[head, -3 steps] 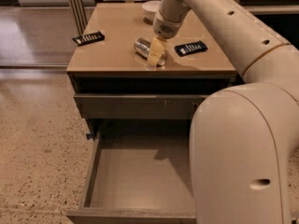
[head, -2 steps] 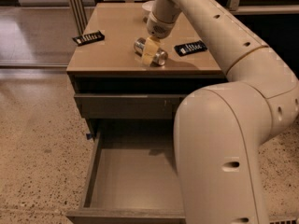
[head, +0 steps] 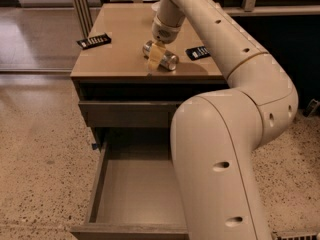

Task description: Place redbull can into middle drawer

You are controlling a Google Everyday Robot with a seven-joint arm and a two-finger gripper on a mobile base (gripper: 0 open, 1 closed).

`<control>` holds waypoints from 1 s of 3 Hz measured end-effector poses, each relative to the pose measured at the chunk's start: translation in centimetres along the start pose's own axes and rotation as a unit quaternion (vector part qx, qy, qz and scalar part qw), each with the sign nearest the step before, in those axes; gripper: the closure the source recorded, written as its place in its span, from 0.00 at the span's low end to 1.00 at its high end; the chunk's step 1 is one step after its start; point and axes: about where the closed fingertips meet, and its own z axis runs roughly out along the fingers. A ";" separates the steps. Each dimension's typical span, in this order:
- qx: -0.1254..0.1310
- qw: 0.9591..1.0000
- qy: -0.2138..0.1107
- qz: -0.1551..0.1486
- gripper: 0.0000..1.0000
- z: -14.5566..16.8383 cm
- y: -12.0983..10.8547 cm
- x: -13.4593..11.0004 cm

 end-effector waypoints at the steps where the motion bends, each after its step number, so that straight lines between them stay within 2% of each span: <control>1: 0.000 1.000 0.000 0.000 0.40 0.0 0.0 0.0; 3: 0.000 1.000 0.000 0.000 0.87 0.0 0.0 0.0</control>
Offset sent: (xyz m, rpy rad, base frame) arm 0.0000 0.0001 -0.0001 0.0000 0.0000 0.0001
